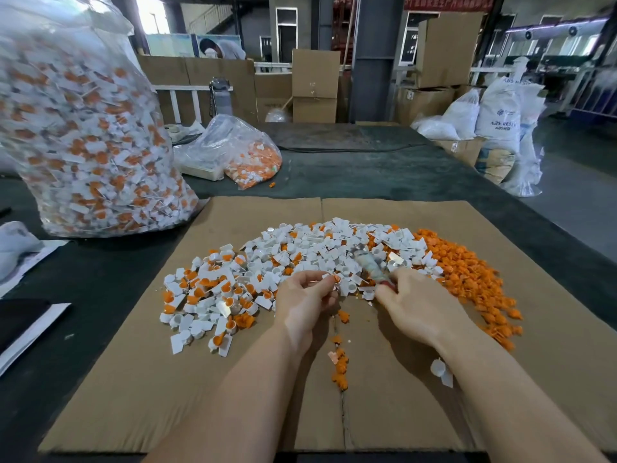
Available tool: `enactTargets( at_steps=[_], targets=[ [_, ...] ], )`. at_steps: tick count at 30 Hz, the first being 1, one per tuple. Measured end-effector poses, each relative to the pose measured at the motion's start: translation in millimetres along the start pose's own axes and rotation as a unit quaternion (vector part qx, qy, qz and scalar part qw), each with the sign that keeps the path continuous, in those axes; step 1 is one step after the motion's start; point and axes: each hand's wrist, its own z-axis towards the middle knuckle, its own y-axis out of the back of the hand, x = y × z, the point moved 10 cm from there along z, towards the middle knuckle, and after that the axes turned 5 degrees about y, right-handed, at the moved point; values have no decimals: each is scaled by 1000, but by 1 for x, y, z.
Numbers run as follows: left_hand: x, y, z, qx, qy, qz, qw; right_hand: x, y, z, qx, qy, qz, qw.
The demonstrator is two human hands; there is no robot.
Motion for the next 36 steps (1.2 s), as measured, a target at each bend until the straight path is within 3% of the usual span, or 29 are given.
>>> enactTargets(
  at_steps=[3, 8, 14, 36],
  targets=[
    [2, 1, 0, 1, 12, -16, 1000, 12, -15, -8, 85, 7, 107, 991],
    [4, 4, 4, -19, 26, -15, 999, 24, -18, -19, 157, 8, 187, 970],
    [5, 5, 5, -38, 32, -11, 999, 26, -20, -22, 199, 4, 171, 965],
    [5, 5, 2, -33, 35, -7, 999, 34, -24, -18, 150, 29, 98, 983]
  ],
)
